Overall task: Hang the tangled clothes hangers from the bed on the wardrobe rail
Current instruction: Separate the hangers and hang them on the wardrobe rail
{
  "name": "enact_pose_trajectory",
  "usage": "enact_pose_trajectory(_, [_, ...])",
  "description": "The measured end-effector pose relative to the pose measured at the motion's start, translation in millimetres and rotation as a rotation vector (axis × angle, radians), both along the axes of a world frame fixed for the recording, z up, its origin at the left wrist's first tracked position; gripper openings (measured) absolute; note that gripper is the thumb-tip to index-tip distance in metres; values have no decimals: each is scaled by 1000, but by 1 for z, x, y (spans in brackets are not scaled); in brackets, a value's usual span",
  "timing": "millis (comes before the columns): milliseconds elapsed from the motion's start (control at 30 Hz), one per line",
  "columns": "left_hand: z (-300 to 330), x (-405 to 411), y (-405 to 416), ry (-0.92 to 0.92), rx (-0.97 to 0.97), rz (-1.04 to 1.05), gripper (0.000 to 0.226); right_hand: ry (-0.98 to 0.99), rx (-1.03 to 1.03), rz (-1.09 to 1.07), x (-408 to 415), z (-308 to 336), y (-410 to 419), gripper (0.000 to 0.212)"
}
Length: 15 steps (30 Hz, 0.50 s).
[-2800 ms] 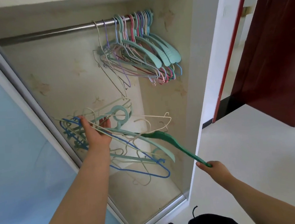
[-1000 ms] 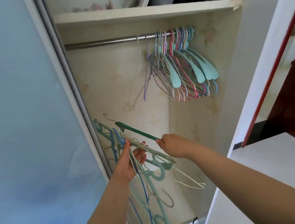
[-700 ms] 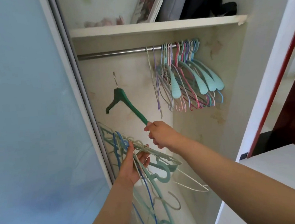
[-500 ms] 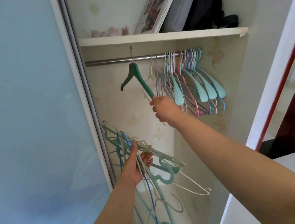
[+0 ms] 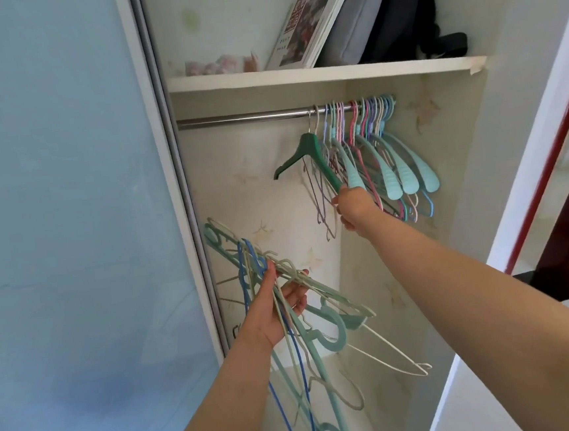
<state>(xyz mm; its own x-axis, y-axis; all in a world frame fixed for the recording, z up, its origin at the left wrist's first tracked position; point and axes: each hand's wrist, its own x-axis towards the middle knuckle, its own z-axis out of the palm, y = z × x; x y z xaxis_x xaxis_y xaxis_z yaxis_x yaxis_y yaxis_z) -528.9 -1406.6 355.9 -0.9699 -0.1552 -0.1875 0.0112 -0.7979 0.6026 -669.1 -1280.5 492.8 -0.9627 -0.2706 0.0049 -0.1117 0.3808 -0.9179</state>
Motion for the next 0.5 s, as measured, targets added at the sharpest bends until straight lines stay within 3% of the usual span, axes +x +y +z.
enact_pose_trajectory(100, [3,-1,2,17,-11,-35,40,-3,-13,-67,-6,2,11,43])
enact_pose_trajectory(267, [7,1,3,63,26,-116,45,-141,-74,-131,2,-6,24,33])
enact_pose_trajectory(400, [2,8,2,70,16,-179,50,56,60,-242,23,-71,47,70])
enact_pose_trajectory(433, [0,11,2,79,13,-186,51,84,128,-196,36,-90,56,71])
enact_pose_trajectory(500, [-2,16,2,121,2,-207,50,-59,337,116,59,-124,77,81])
